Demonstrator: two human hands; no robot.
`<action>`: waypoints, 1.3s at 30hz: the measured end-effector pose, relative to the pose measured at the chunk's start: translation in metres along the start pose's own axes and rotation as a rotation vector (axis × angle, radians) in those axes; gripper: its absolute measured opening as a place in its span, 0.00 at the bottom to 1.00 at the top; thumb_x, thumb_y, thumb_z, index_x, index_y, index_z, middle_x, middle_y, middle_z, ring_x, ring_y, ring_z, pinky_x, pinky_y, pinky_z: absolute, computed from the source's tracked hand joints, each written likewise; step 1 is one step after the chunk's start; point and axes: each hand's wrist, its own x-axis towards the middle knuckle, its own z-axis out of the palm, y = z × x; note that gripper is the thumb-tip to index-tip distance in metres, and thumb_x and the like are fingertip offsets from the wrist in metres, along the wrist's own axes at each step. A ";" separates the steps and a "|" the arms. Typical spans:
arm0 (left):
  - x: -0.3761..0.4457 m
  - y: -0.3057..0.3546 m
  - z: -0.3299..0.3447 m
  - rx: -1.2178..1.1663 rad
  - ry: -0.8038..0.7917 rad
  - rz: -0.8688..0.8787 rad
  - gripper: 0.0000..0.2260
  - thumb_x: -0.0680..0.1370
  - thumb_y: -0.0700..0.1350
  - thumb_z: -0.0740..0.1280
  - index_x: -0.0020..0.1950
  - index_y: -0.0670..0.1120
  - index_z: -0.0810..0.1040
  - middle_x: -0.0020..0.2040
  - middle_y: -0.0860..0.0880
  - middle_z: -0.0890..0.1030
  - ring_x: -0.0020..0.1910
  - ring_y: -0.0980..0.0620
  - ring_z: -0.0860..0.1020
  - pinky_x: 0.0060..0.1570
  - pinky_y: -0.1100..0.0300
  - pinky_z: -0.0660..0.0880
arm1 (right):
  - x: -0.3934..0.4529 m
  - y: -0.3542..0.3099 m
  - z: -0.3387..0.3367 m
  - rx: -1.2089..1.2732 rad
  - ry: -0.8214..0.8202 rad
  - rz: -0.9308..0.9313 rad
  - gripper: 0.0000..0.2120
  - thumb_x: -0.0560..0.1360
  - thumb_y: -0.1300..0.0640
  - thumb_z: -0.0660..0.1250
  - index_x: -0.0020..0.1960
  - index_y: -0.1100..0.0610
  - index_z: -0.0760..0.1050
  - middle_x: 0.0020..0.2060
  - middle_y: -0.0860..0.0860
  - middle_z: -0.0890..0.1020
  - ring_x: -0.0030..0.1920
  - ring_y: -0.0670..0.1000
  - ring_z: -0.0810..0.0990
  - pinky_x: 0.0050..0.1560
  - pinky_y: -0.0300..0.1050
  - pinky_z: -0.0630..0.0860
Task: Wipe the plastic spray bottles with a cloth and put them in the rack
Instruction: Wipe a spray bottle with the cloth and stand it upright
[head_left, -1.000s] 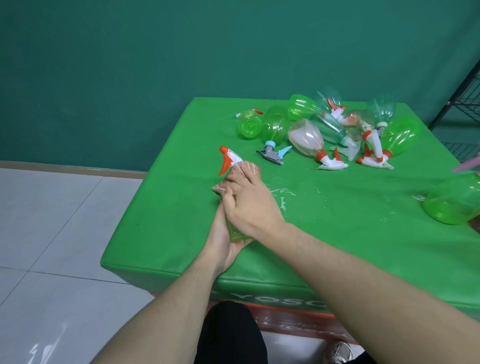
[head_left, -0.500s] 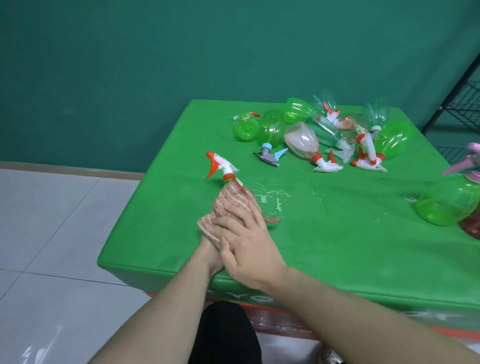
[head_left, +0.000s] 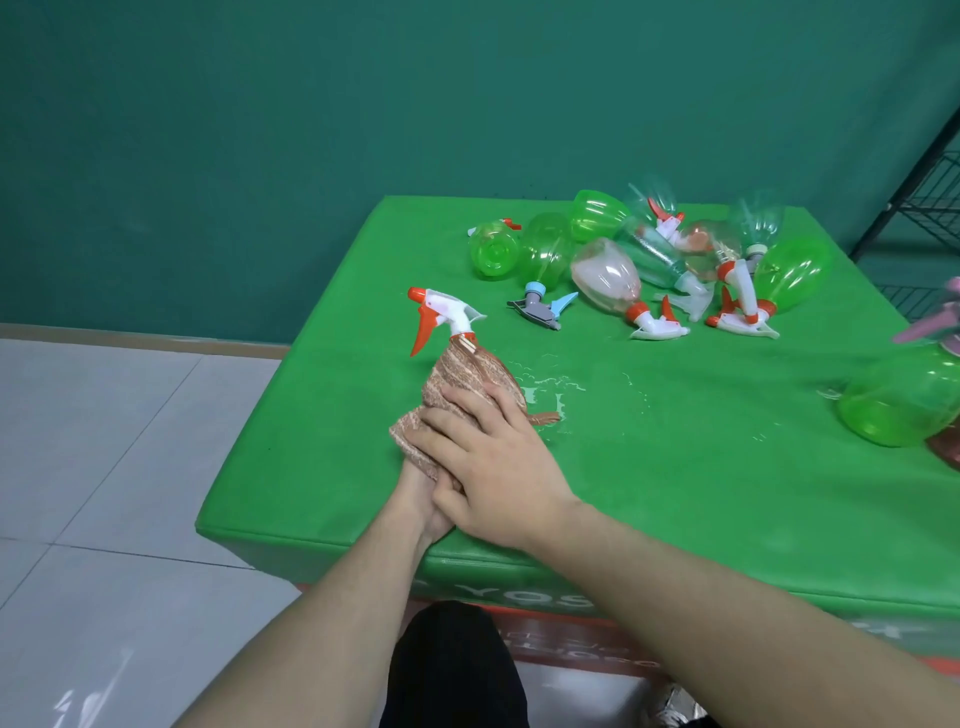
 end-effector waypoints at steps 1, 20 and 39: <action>0.002 -0.001 0.002 -0.029 0.004 0.011 0.19 0.87 0.49 0.47 0.58 0.50 0.77 0.45 0.55 0.88 0.44 0.60 0.85 0.39 0.64 0.81 | 0.005 0.001 0.000 -0.016 -0.017 0.004 0.24 0.73 0.47 0.65 0.69 0.49 0.78 0.69 0.48 0.77 0.74 0.56 0.67 0.77 0.60 0.52; 0.010 0.006 0.001 -0.109 -0.166 -0.041 0.18 0.86 0.47 0.53 0.70 0.47 0.76 0.66 0.42 0.81 0.63 0.44 0.81 0.65 0.44 0.74 | 0.035 0.007 -0.005 0.306 -0.042 0.384 0.25 0.75 0.45 0.57 0.69 0.45 0.77 0.75 0.48 0.70 0.77 0.57 0.61 0.75 0.61 0.64; 0.006 0.000 -0.004 0.015 -0.077 0.000 0.26 0.87 0.55 0.50 0.46 0.46 0.85 0.42 0.48 0.87 0.38 0.54 0.86 0.33 0.61 0.81 | -0.017 -0.007 0.009 0.015 0.004 0.020 0.26 0.78 0.50 0.61 0.76 0.52 0.70 0.73 0.49 0.73 0.78 0.55 0.61 0.80 0.61 0.48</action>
